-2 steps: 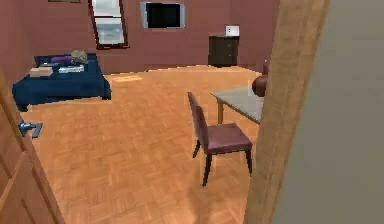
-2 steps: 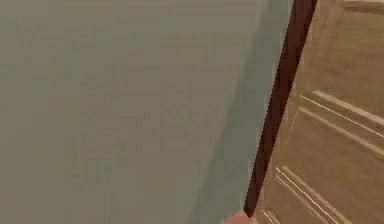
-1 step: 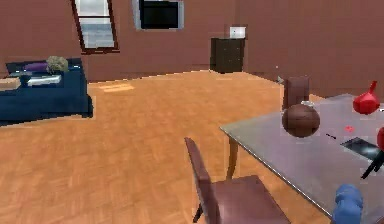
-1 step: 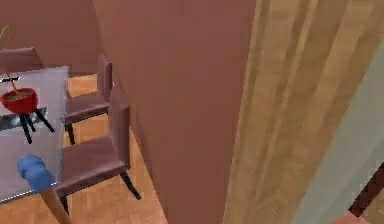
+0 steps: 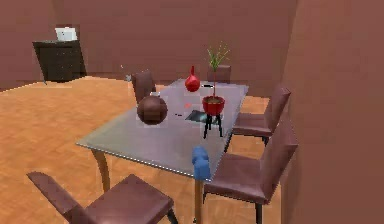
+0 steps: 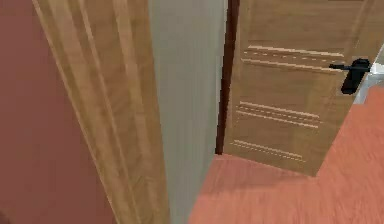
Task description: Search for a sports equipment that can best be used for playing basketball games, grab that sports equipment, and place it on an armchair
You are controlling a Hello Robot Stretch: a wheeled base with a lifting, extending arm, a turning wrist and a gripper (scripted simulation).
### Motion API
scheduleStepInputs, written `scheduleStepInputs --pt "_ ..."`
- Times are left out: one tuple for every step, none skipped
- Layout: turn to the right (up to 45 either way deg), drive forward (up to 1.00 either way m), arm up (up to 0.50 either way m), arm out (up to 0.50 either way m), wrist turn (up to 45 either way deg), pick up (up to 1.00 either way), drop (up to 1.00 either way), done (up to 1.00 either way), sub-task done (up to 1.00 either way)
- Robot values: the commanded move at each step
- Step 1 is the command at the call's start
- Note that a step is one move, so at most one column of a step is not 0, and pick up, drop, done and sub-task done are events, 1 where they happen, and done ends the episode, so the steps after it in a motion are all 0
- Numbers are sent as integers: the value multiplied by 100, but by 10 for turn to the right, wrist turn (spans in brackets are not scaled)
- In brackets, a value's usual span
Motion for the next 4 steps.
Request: scheduleStepInputs --pt "0 50 0 0 0 0 0 0 0" --pt "-450 0 0 0 0 0 0 0 0" --pt "-450 0 0 0 0 0 0 0 0" --pt "-150 0 0 0 0 0 0 0 0"
